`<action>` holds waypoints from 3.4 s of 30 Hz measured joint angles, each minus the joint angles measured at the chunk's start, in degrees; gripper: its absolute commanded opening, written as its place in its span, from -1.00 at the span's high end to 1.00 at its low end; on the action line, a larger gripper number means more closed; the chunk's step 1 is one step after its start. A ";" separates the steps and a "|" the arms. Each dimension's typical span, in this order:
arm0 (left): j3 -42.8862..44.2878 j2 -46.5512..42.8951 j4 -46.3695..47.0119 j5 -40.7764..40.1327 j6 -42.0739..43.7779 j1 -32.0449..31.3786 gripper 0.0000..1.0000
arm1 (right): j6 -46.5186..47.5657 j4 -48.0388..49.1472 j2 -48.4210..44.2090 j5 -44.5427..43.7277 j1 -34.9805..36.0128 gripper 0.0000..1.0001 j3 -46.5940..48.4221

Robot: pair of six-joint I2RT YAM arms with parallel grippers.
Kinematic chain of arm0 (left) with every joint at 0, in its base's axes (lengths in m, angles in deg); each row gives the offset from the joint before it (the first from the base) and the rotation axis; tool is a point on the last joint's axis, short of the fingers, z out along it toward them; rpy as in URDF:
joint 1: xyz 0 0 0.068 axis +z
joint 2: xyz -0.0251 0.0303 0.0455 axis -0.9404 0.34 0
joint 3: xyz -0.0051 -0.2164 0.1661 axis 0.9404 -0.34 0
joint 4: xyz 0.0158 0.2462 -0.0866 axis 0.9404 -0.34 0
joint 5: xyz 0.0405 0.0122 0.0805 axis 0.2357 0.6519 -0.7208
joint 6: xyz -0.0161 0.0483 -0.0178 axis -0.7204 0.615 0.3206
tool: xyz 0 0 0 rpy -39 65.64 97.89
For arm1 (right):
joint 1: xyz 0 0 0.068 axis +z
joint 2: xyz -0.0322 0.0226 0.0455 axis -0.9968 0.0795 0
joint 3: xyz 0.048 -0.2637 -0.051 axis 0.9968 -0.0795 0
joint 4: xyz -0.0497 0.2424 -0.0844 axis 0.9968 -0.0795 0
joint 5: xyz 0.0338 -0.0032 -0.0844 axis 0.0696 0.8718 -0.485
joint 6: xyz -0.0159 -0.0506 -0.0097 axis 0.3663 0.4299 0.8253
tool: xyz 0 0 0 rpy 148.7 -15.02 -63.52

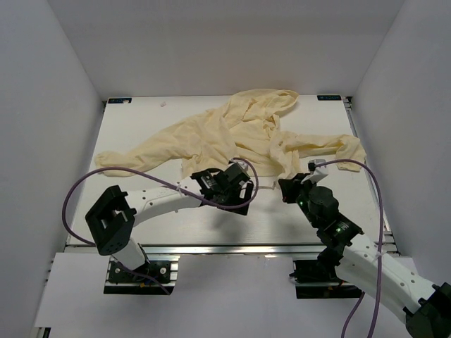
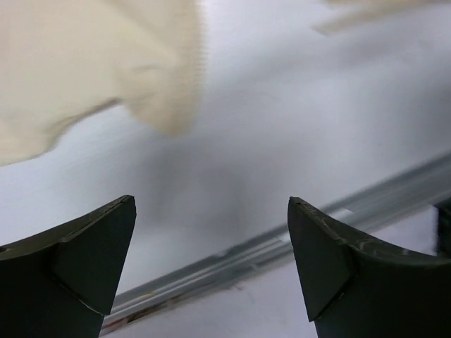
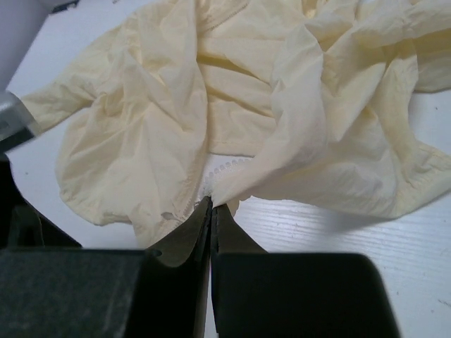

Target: Zip up the jacket

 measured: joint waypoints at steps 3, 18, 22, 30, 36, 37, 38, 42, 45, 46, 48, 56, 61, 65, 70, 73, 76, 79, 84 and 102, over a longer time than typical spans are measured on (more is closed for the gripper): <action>0.00 -0.02 -2.89 -3.74 1.05 2.58 -0.96 | 0.02 -4.02 -0.13 0.04 -0.04 1.00 0.11; 6.40 11.15 -4.98 -11.28 10.16 4.85 -0.94 | 1.86 -14.05 1.99 2.95 -0.07 1.00 2.27; 7.50 12.87 -5.11 -11.50 11.54 5.86 -0.89 | 2.27 -14.32 2.01 3.21 -0.11 1.00 2.78; 7.21 13.09 -3.96 -7.50 13.49 6.56 -0.84 | 2.43 -15.06 2.16 3.19 -0.13 1.00 2.78; 6.93 13.09 -3.52 -4.76 13.60 6.56 -0.84 | 2.40 -15.41 2.19 3.19 -0.17 1.00 2.78; 6.75 13.09 -3.48 -4.55 13.60 6.56 -0.84 | 2.38 -15.43 2.16 3.19 -0.17 1.00 2.78; 6.49 13.09 -3.37 -4.28 13.60 6.56 -0.83 | 2.38 -15.43 2.16 3.19 -0.17 1.00 2.75; 5.20 13.09 -3.32 -3.48 13.51 6.58 -0.78 | 2.36 -15.43 2.10 3.17 -0.17 1.00 2.75; 4.96 13.29 -3.26 -3.32 13.46 6.58 -0.70 | 2.36 -15.45 2.03 3.19 -0.37 1.00 2.75; 4.98 13.38 -3.19 -3.30 13.42 6.58 -0.69 | 2.36 -15.50 2.03 3.17 -0.42 1.00 2.75; 5.03 13.73 -3.15 -3.32 13.35 6.58 -0.68 | 2.34 -15.52 2.03 3.17 -0.46 1.00 2.75; 5.33 16.02 -2.69 -2.95 13.03 6.60 -0.56 | 2.03 -16.72 1.64 3.08 -0.50 1.00 2.75; 5.31 16.13 -2.36 -2.25 12.87 6.58 -0.50 | 1.70 -16.92 1.62 3.08 -0.50 1.00 2.75; 5.27 16.11 -1.62 -1.68 12.70 6.58 -0.38 | 1.66 -16.94 1.62 3.08 -0.55 1.00 2.75; 5.18 16.39 -0.68 -0.20 12.74 6.58 -0.28 | 1.68 -17.29 0.90 3.06 -0.55 1.00 2.75; 5.29 16.59 -0.26 0.15 12.66 6.58 -0.15 | 1.68 -17.51 0.44 2.99 -0.55 1.00 2.75; 5.42 16.74 0.52 1.01 12.68 6.58 -0.04 | 1.68 -17.62 0.37 2.97 -0.57 1.00 2.75; 5.44 16.94 1.95 1.64 12.66 6.58 0.15 | 1.68 -17.75 0.37 2.97 -0.66 1.00 2.75; 6.40 17.94 3.30 2.71 12.87 6.58 0.25 | 1.68 -18.29 0.22 2.95 -0.76 1.00 2.75; 7.72 19.45 6.86 2.49 8.55 6.60 1.00 | 1.40 -19.41 -0.22 1.42 -0.83 1.00 2.75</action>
